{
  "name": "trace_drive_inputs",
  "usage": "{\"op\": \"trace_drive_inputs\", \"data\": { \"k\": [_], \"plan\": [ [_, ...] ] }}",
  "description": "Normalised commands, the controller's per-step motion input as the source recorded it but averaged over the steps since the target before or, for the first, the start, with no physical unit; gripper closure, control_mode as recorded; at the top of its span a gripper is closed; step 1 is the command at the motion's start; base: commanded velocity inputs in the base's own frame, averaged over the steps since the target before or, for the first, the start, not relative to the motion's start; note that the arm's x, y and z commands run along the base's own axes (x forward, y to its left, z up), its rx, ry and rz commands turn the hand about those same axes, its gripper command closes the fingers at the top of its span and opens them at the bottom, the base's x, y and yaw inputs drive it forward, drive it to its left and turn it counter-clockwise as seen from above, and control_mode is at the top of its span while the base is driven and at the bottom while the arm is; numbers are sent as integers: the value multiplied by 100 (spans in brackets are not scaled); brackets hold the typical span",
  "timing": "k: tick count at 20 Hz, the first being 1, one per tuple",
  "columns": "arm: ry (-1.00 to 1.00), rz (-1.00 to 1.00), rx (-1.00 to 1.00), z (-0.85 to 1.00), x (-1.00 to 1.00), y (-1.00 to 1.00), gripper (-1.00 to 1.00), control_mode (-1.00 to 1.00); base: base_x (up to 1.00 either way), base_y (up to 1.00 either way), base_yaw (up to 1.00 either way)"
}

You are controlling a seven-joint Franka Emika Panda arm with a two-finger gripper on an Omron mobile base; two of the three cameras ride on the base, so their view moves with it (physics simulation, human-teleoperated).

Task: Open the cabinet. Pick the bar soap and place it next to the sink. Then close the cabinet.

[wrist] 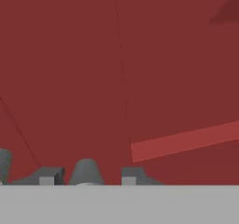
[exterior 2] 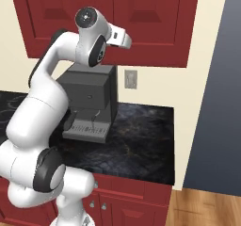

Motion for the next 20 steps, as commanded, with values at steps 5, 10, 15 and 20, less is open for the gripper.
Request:
{"op": "trace_drive_inputs", "data": {
  "k": [5, 10, 15, 20],
  "plan": [
    [0, 0, 1, 0, -68, -57, 100, -100, 0, 0, 0],
    [0, 0, 1, 0, -60, -54, 100, -100, 0, 0, 0],
    [0, 0, 1, 0, -55, -58, 100, -100, 0, 0, 0],
    [0, 0, 2, 0, -55, -74, 100, -100, 0, 0, 0]
  ]
}}
